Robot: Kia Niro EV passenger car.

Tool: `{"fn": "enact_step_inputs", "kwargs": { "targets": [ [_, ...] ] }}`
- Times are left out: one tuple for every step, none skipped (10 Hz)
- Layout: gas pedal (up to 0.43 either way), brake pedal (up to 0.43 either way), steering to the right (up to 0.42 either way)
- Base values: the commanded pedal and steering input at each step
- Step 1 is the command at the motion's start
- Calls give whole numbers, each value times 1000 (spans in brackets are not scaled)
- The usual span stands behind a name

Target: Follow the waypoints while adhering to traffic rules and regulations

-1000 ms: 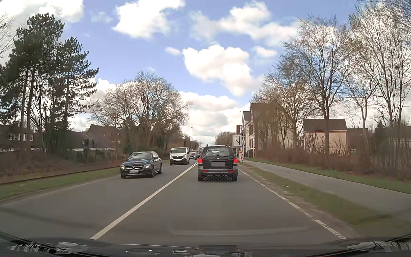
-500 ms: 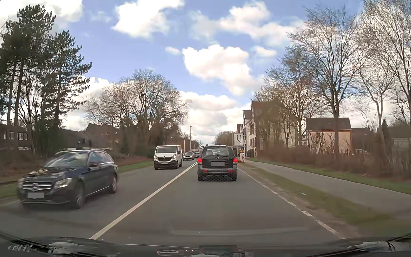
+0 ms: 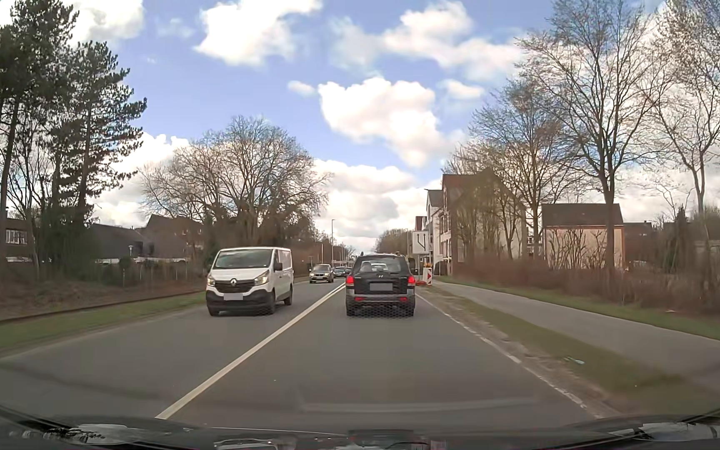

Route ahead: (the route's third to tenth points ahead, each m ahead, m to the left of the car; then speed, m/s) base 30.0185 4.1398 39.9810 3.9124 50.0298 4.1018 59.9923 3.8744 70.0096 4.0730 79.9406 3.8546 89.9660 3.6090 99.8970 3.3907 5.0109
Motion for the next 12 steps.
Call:
{"fn": "enact_step_inputs", "kwargs": {
  "targets": [
    [177, 0, 0],
    [177, 0, 0],
    [177, 0, 0],
    [177, 0, 0],
    [177, 0, 0],
    [177, 0, 0],
    [177, 0, 0],
    [177, 0, 0],
    [177, 0, 0],
    [169, 0, 0],
    [169, 0, 0],
    [169, 0, 0]
  ]
}}
